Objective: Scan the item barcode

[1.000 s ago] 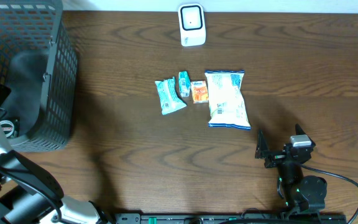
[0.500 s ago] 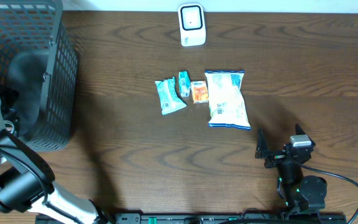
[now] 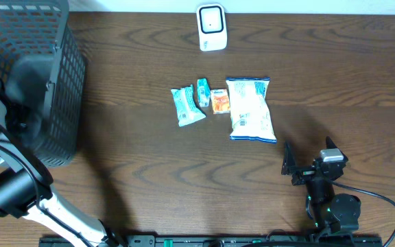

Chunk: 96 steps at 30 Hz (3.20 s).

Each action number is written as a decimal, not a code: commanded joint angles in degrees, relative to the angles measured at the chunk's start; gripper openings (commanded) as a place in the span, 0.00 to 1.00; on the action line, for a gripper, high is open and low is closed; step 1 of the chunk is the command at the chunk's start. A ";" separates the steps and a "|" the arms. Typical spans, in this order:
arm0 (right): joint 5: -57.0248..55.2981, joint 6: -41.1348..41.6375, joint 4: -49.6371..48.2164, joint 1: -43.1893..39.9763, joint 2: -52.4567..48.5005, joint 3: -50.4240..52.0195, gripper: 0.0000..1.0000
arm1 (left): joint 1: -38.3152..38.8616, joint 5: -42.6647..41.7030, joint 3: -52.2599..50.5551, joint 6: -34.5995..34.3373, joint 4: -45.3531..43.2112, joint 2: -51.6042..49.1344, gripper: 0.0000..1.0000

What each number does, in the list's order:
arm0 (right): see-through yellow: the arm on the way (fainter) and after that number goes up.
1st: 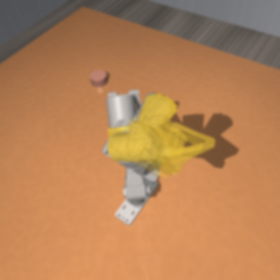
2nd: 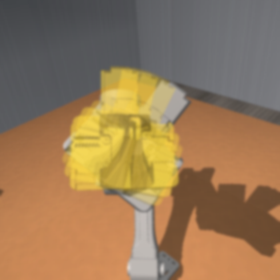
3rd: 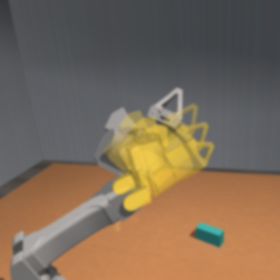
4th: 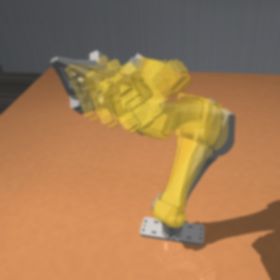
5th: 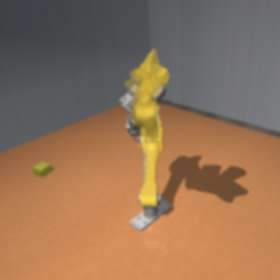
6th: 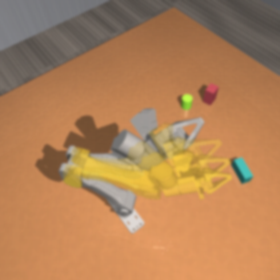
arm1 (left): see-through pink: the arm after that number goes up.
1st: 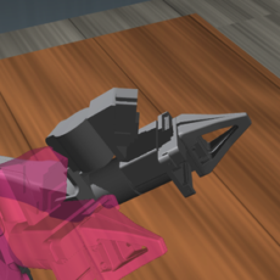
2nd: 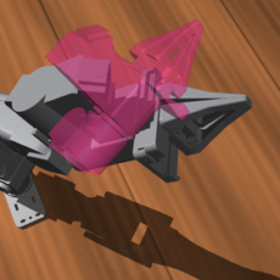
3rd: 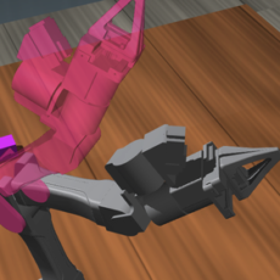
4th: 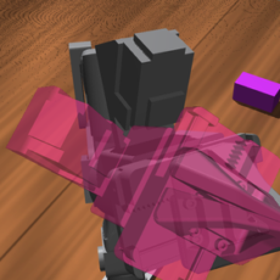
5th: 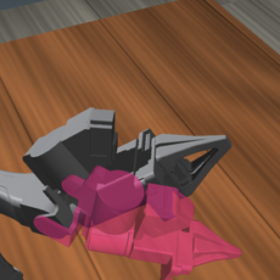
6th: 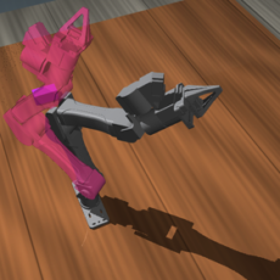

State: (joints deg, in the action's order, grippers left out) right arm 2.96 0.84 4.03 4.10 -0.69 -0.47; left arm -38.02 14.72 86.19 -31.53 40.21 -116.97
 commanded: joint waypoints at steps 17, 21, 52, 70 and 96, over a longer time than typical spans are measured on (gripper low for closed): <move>-0.02 0.37 0.17 0.35 0.31 0.11 0.99 | -1.84 -0.33 0.26 -1.16 -0.46 -3.39 0.42; -0.02 0.37 0.17 0.35 0.31 0.11 0.99 | -1.84 -0.33 0.28 -1.14 0.94 -3.37 0.20; -0.02 0.37 0.20 0.35 0.31 0.11 0.99 | -1.44 -13.66 0.26 -0.11 3.74 21.77 0.62; -0.02 0.37 0.17 0.35 0.31 0.11 0.99 | -1.44 -5.16 0.26 4.72 6.73 6.97 0.70; -0.02 0.37 0.20 0.35 0.31 0.11 0.99 | -1.44 9.75 0.26 4.70 7.52 -1.46 0.70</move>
State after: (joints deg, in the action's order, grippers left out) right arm 2.98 0.84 4.03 4.10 -0.69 -0.47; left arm -39.29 21.80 86.59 -27.00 47.57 -116.97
